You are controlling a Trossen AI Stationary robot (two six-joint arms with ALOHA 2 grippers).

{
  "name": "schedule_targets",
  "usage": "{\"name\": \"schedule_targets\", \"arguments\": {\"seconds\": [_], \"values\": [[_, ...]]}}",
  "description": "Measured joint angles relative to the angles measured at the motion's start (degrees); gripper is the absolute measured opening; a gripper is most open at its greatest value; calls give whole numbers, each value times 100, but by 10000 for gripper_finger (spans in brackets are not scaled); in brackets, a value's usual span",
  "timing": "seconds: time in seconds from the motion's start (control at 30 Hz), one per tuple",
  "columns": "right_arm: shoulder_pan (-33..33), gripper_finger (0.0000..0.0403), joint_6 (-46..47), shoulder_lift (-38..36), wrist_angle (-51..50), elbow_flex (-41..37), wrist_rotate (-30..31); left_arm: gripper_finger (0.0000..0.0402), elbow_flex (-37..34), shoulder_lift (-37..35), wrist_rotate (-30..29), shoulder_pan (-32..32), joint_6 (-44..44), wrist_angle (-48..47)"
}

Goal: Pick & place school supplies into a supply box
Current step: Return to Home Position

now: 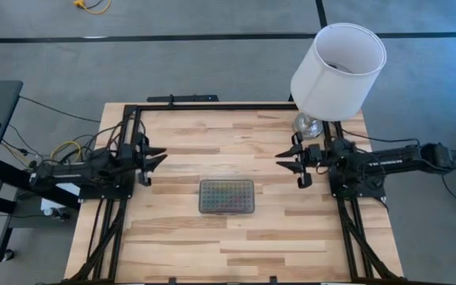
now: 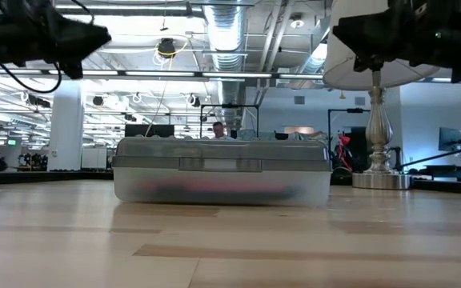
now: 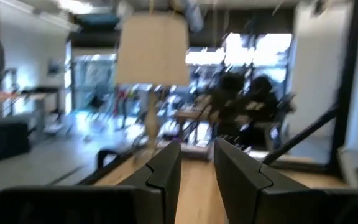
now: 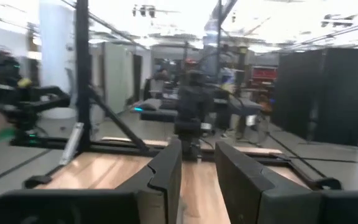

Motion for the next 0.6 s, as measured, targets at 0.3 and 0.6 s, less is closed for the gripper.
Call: {"name": "schedule_targets", "arguments": {"seconds": [0.3, 0.6], "values": [[-517, 92, 240, -791, -976, 4, -630, 91, 131, -3, 650, 867, -134, -596], [308, 92, -205, -1959, -2080, 4, 194, 91, 584, -5, 1008, 1058, -63, -1075]]}}
